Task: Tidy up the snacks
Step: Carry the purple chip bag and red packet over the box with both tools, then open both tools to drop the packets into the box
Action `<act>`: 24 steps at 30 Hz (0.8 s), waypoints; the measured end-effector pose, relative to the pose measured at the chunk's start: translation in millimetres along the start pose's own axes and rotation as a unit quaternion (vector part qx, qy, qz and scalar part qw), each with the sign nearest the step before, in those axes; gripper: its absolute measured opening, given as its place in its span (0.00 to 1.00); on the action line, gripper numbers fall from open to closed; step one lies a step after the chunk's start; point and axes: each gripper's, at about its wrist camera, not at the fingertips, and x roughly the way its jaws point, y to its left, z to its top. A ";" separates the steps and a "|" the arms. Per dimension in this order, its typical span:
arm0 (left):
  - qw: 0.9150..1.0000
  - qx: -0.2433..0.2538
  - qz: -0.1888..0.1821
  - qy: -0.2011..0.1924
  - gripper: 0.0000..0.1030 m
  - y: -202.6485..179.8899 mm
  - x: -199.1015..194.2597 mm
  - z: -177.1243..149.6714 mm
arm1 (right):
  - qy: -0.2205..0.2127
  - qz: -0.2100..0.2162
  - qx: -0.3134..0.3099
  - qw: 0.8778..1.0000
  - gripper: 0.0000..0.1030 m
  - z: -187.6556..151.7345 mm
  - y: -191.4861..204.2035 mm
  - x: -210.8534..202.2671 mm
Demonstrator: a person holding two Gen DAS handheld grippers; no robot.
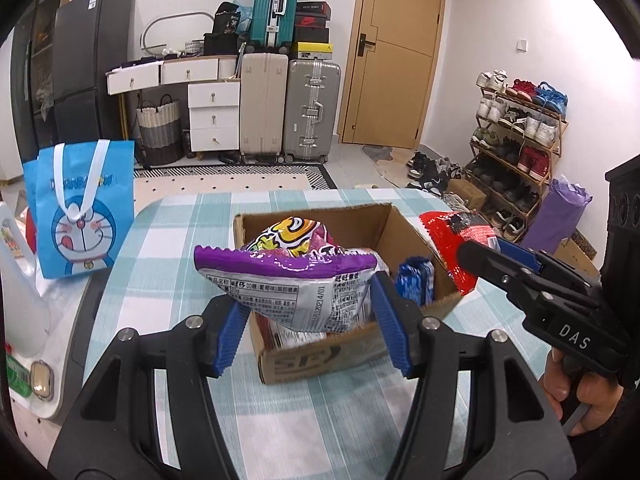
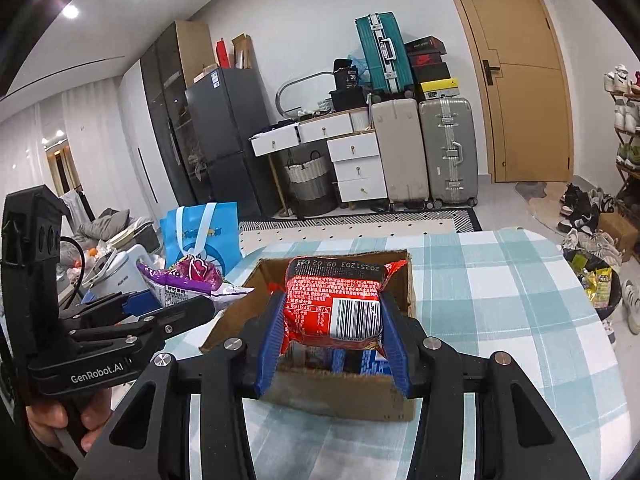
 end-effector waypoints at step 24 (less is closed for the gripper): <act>0.999 0.012 0.021 0.028 0.55 6.8 93.5 20.7 | 0.019 -0.010 0.048 0.999 0.45 -0.7 -20.2 70.2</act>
